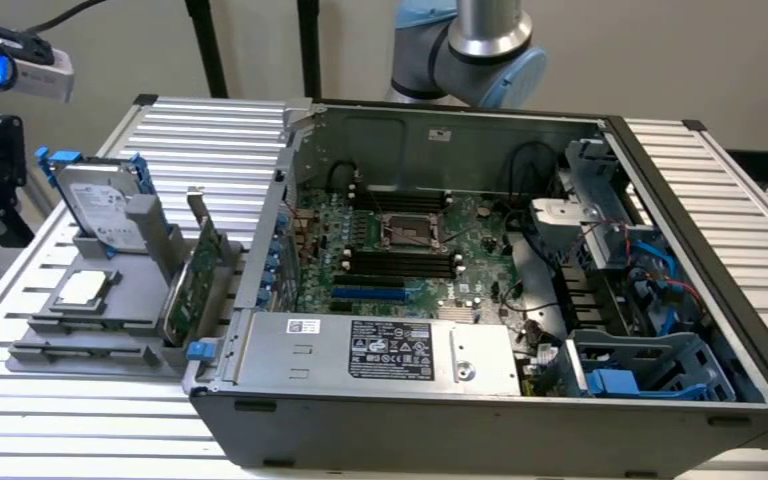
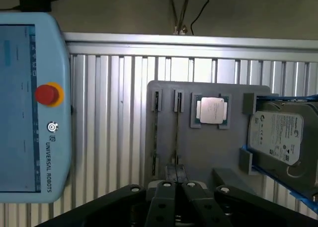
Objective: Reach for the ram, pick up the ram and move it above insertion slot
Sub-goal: 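Pick up the ram and move it above insertion slot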
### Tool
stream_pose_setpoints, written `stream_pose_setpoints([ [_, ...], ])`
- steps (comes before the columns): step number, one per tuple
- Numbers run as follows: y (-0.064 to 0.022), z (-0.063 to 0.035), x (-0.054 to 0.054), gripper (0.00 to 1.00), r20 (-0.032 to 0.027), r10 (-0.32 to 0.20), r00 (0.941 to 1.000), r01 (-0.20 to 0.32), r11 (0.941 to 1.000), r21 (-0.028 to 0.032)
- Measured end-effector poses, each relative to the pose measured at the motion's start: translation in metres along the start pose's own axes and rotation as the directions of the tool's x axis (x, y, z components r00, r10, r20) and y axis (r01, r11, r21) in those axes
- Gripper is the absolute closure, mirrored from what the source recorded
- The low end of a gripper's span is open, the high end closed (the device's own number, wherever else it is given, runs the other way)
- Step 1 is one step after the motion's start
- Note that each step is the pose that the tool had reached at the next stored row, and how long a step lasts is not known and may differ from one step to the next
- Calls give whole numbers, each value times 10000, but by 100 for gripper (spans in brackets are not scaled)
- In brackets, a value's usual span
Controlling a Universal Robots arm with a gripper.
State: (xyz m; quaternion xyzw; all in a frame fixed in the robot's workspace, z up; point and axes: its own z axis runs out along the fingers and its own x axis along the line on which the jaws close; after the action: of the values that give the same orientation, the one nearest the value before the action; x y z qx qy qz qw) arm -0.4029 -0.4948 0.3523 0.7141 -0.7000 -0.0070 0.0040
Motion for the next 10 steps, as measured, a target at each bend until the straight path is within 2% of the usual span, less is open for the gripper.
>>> stream_pose_setpoints([
  [4,1,5,0,82,5,-2,10000,2,10000,-1],
  [6,0,23,1,70,7,-4,10000,4,10000,-3],
  [7,0,41,1,70,7,-3,10000,3,10000,-5],
  [8,0,59,2,64,6,-5,10000,5,10000,-7],
  [10,-1,95,7,64,6,-12,10000,12,10000,-7],
])
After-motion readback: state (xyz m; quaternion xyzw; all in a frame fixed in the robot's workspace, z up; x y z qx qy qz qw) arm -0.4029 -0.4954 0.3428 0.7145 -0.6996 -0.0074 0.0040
